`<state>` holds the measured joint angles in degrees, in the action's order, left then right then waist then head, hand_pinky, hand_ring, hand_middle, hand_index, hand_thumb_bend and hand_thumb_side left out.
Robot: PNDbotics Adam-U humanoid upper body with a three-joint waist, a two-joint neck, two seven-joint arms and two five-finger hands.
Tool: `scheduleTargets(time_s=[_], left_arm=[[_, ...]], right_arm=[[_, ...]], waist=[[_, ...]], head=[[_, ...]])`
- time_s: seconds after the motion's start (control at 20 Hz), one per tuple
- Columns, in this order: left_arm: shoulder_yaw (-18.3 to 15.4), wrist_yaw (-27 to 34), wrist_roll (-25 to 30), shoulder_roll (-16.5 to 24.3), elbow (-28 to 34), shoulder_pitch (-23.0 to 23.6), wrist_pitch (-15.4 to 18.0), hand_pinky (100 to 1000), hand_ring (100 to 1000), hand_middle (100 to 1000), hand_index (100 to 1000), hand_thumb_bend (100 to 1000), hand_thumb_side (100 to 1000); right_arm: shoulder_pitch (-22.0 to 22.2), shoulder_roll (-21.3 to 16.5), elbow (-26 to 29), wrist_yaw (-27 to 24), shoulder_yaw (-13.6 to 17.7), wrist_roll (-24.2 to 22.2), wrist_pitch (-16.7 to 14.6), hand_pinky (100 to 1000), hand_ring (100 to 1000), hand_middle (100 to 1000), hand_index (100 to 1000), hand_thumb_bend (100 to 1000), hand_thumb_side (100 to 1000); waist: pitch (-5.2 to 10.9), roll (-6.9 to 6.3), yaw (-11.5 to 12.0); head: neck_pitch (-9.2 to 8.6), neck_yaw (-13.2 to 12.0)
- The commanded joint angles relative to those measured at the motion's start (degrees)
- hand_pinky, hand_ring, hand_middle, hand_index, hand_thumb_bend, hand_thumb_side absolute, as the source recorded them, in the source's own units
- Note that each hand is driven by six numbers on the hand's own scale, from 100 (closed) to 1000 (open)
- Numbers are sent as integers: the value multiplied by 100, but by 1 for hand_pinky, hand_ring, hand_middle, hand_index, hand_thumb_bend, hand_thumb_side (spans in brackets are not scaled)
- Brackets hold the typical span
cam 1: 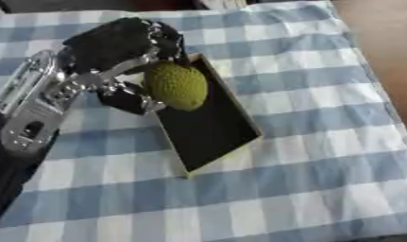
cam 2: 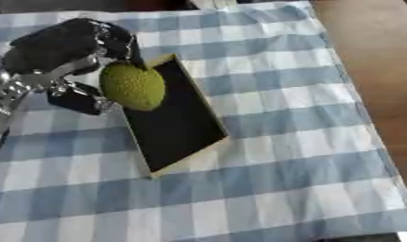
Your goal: Pick up objects on the table and place them in the box.
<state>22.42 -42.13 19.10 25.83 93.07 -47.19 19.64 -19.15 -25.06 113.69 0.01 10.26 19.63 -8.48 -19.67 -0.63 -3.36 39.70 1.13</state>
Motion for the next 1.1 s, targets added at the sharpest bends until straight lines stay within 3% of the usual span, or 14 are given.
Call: scheduleTargets(time_s=[0.05,0.6,0.7,0.75,0.85,1.1], left_arm=[[-9,-144,6,-124,-224,-43,57,485,494,546,662,334,100],[-86,-630,-51,-572,-764,50,258,542,528,581,702,351,100],[-106,-808,-19,-611,-777,23,325,603,590,643,764,401,100],[-115,-888,11,-617,-776,18,360,679,675,736,837,432,100],[-147,-1025,108,-609,-767,25,427,771,779,825,911,475,100],[-273,-1191,359,-585,-759,55,485,824,830,868,942,530,100]], right_arm=[[-49,-64,90,-26,59,5,11,801,657,617,678,100,628],[-39,-14,90,-29,67,2,19,802,658,616,678,100,631],[-36,-11,90,-31,69,2,18,802,658,616,678,100,631],[-33,-11,90,-31,71,3,17,802,658,616,678,100,631],[-25,-11,90,-30,76,6,19,802,658,616,678,100,632],[-17,-5,90,-27,81,8,25,803,658,616,678,100,632]], waist=[[117,20,-13],[81,49,-30],[82,50,-32],[82,49,-32],[81,45,-28],[83,42,-15]], head=[[-11,-13],[-46,-38],[-50,-39],[-52,-35],[-52,-12],[-50,27]])
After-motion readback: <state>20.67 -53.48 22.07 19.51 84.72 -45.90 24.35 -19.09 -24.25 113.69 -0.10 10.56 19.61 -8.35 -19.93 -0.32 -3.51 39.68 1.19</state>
